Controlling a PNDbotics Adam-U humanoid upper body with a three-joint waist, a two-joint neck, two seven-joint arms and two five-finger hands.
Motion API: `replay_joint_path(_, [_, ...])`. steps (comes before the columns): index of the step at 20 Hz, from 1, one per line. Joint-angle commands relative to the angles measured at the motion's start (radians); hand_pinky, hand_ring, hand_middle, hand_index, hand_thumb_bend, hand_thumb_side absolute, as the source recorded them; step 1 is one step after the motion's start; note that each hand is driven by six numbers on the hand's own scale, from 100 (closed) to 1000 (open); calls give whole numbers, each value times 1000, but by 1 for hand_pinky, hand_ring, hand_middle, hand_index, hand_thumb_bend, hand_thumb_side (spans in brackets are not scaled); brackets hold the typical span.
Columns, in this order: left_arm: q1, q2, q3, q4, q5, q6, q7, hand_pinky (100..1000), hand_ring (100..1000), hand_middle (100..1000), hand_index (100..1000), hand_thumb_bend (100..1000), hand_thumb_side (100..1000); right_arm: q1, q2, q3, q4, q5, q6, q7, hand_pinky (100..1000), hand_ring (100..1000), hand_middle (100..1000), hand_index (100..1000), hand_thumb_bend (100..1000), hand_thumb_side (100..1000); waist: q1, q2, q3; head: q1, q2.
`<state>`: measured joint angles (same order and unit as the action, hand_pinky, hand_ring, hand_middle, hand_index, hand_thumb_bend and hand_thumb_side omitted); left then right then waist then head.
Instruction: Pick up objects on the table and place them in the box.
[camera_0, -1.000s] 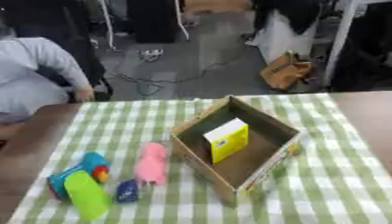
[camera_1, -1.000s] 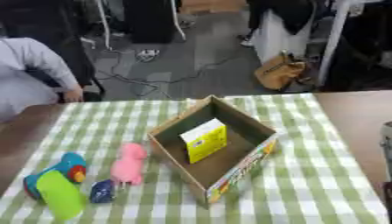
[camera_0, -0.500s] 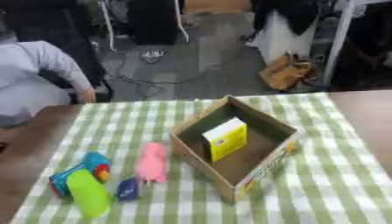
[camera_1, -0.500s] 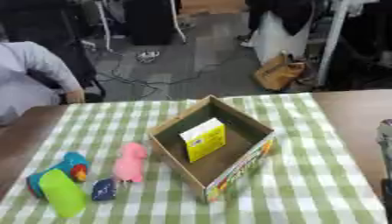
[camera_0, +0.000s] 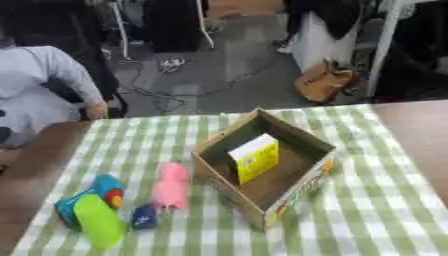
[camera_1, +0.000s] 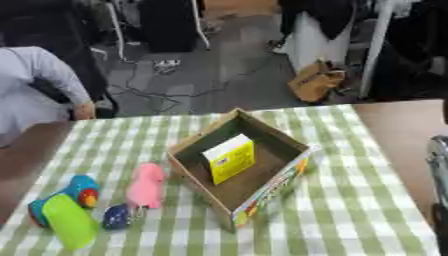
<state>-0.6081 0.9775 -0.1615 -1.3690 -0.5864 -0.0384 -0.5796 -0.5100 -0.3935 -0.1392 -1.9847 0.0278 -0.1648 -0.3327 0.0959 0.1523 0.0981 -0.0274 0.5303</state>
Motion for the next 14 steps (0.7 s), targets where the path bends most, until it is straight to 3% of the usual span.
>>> replay_joint_path(1, [-62,23,-22,62,-24,-14,-101,1000,1000,1000,1000,339,1000,-16,-24,4,-15,-3,0,7,715,893,872,1000,100,1000,18,-32,-2,11,3])
replay_joint_path(7, [-147,-34,-69,135,-57,-43,-206,1000,1000,1000,1000,355,1000,-14,-25,5,-15,-4,2,8,714,892,872,1000,100,1000,23,-31,-9,20,3])
replay_joint_path(14, [-226,-103,-126,190,-42,-85,-173,1000,994,1000,1000,387,1000,-16,-21,9,-15,-7,2,11,715,892,871,1000,100,1000,24,-34,-9,29,4])
